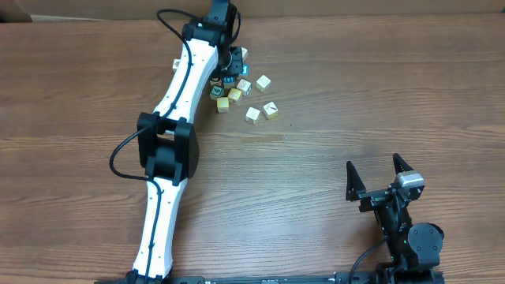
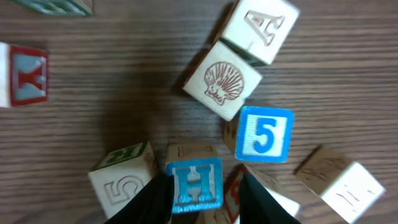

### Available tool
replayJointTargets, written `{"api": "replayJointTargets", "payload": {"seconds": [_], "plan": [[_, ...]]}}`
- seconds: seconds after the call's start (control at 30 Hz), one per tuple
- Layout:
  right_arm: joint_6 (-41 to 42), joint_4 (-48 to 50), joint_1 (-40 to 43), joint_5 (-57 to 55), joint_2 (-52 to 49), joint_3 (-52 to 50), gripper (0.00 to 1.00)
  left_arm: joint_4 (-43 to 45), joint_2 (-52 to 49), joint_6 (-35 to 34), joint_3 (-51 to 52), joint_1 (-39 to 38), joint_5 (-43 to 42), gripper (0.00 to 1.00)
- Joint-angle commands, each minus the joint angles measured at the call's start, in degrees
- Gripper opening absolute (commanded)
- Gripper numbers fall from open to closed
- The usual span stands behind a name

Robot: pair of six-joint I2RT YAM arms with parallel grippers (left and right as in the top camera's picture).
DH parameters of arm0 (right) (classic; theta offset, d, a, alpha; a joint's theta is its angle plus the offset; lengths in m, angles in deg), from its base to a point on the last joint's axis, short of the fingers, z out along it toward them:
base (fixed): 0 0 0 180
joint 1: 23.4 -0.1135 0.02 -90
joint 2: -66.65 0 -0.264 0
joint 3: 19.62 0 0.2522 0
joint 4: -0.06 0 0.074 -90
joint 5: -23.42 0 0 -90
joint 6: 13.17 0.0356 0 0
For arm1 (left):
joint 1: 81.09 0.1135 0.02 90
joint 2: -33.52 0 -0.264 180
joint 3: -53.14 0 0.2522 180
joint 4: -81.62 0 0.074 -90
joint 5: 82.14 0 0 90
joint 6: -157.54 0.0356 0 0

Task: Form a circle
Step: 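Move the left gripper over the block cluster and lower it, then grasp the blue H block with the left gripper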

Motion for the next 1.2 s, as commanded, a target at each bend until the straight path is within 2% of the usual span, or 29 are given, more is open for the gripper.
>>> {"api": "replayJointTargets", "payload": {"seconds": [0.0,0.13,0.23,0.9,1.17], "plan": [[-0.02,0.26,0.11,-0.44,0.46,-0.59,1.00,0.13,-1.46,-0.81,-0.70,0.15,1.49,0.35],[-0.02,0.26,0.11,-0.44,0.46,-0.59,1.00,-0.02,-1.51,-0.79,-0.48,0.15,3.34,0.36],[-0.02,0.26,0.11,-0.44,0.46,-0.59,1.00,-0.04,-1.51,-0.79,-0.48,0.15,3.45,0.41],[-0.02,0.26,0.11,-0.44,0.46,-0.59,1.00,3.56,-1.51,-0.98,2.75,0.09,3.23,0.44],[-0.04,0.26,0.11,-0.44,0.46,-0.59,1.00,3.93,-1.51,-2.27,2.75,0.07,2.84,0.40]]}}
